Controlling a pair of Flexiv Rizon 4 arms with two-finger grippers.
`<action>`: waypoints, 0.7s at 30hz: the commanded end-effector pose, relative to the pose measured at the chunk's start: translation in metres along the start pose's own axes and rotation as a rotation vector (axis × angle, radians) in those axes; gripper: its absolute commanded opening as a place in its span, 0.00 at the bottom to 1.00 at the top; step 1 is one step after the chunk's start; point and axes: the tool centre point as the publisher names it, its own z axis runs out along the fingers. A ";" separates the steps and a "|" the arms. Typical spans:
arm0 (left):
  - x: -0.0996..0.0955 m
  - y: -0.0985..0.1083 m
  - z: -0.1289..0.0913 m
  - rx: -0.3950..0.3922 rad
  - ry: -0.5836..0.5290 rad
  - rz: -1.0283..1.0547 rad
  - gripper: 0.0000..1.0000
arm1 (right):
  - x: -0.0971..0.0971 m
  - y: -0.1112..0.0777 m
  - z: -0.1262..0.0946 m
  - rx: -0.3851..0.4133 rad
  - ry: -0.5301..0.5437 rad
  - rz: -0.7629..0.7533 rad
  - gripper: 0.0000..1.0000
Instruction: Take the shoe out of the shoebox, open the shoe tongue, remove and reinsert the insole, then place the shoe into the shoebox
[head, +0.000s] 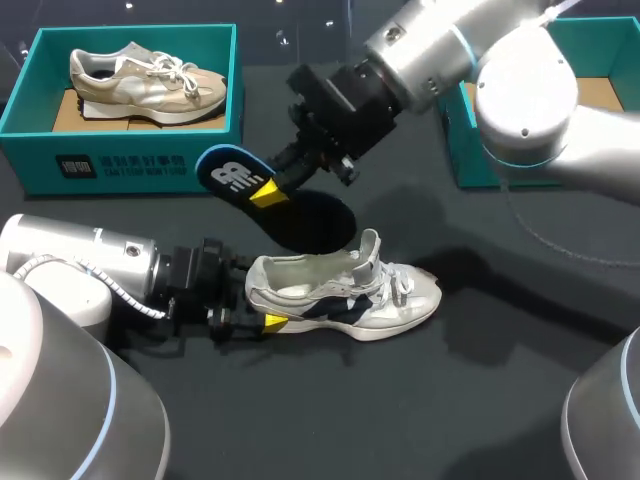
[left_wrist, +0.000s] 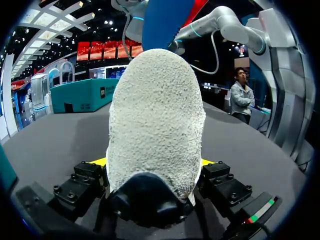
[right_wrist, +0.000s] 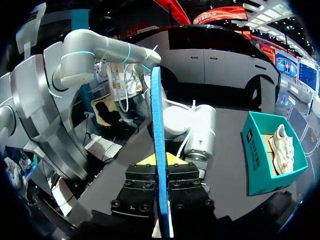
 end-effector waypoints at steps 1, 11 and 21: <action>0.000 0.000 0.000 -0.001 -0.001 0.000 0.00 | 0.021 -0.012 -0.017 -0.077 -0.026 -0.021 0.00; 0.000 0.000 0.000 -0.001 -0.001 0.000 0.00 | 0.033 -0.002 -0.034 -0.189 -0.039 -0.038 0.00; 0.000 0.000 0.000 -0.001 -0.001 0.000 0.00 | 0.084 0.030 -0.092 -0.345 -0.098 0.081 0.00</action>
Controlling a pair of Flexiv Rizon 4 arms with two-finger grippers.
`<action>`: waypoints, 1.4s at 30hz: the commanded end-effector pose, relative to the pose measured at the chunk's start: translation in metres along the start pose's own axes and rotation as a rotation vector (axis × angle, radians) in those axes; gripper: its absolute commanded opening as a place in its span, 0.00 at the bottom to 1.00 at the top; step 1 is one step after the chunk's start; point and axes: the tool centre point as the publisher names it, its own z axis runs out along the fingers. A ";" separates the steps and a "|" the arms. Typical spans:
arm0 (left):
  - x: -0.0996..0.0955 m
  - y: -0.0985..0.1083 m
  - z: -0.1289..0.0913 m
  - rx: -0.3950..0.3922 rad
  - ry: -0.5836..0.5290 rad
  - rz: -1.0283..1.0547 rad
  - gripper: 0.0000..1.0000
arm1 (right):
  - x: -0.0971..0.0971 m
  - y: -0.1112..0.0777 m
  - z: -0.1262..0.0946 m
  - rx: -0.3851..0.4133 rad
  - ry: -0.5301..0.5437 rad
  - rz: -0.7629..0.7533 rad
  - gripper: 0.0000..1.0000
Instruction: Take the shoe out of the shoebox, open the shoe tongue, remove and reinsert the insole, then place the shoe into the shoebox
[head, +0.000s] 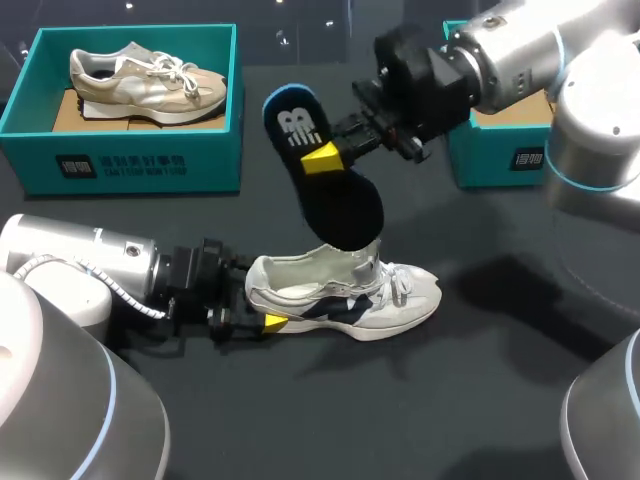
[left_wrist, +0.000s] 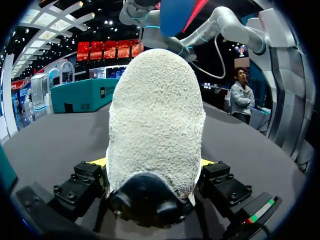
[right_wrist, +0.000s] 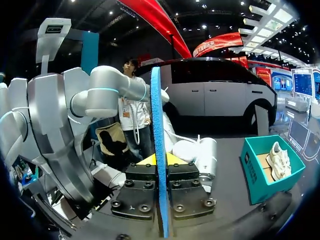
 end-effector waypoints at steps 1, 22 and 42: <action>0.000 -0.001 0.000 -0.002 -0.001 0.000 0.00 | 0.037 -0.008 -0.021 -0.043 -0.090 0.024 0.00; 0.000 -0.001 0.000 -0.002 -0.001 0.000 0.00 | 0.088 -0.025 -0.040 -0.165 -0.267 0.338 0.00; 0.000 -0.001 0.000 -0.002 -0.001 0.000 0.00 | 0.104 -0.031 -0.024 -0.211 -0.306 0.320 0.00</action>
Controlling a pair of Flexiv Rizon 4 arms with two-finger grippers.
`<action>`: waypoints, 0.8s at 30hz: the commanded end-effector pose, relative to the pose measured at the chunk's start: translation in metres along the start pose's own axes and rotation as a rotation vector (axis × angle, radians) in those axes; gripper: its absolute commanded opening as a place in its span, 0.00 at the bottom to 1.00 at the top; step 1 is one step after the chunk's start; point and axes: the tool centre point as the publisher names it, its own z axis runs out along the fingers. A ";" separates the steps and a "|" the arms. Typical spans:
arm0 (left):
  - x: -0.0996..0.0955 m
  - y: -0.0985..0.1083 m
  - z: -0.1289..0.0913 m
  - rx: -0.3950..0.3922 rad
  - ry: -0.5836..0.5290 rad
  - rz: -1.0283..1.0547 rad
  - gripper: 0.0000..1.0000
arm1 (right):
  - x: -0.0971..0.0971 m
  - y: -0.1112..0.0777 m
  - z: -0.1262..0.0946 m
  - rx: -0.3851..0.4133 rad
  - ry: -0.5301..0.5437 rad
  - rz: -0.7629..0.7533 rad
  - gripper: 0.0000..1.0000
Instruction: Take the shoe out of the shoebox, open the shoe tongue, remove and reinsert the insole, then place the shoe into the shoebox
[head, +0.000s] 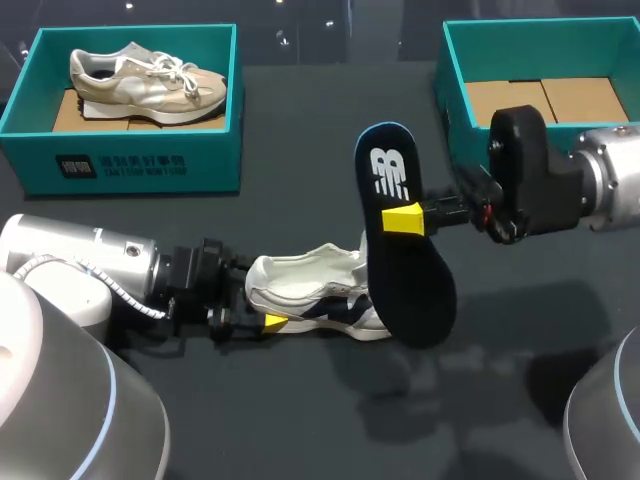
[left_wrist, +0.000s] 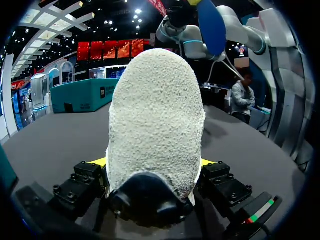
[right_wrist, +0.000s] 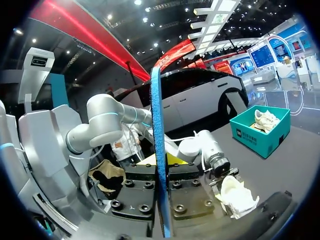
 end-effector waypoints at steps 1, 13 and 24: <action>0.000 -0.001 0.000 -0.001 -0.001 0.000 0.00 | 0.009 -0.009 0.003 -0.017 -0.064 0.012 0.00; 0.000 -0.002 0.000 -0.001 -0.004 0.006 0.00 | 0.014 -0.011 0.002 -0.028 -0.073 0.029 0.00; 0.003 -0.002 -0.027 -0.094 -0.023 -0.026 1.00 | 0.014 -0.011 0.002 -0.028 -0.073 0.029 0.00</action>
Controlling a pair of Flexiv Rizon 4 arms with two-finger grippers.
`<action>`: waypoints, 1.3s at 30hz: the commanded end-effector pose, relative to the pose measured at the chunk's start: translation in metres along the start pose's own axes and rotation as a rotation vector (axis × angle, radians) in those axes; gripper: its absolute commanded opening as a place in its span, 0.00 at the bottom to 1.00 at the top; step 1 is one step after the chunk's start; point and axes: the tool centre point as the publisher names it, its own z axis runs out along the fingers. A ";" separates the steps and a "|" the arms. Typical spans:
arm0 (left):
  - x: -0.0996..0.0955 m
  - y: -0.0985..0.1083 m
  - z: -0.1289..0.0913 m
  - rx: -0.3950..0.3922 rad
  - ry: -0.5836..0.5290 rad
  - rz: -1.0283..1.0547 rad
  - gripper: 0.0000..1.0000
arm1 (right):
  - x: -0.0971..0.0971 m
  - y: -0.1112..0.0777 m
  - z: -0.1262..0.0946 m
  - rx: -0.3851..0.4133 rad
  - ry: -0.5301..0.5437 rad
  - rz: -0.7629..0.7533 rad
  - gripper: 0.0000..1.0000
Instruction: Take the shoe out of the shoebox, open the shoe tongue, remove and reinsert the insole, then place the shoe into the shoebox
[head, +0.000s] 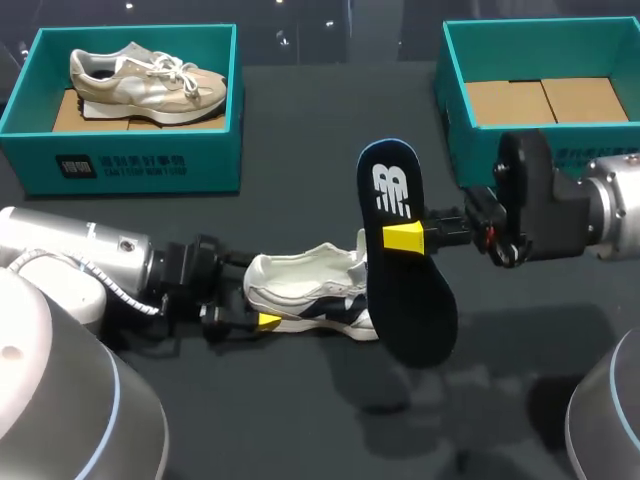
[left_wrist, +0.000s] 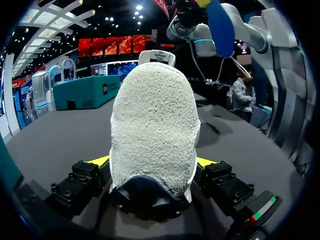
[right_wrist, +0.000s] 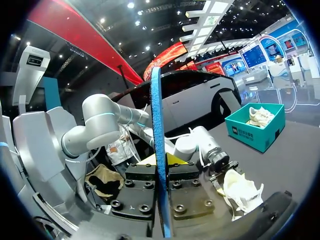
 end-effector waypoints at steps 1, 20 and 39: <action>0.006 -0.003 -0.017 -0.051 0.003 -0.010 1.00 | 0.002 -0.002 0.000 -0.001 -0.006 0.000 0.00; 0.012 -0.009 -0.049 -0.302 0.026 0.030 1.00 | 0.002 -0.002 0.000 -0.001 -0.006 0.000 0.00; 0.012 -0.029 -0.071 -0.694 -0.127 -0.041 1.00 | 0.002 -0.002 0.000 -0.001 -0.006 0.000 0.00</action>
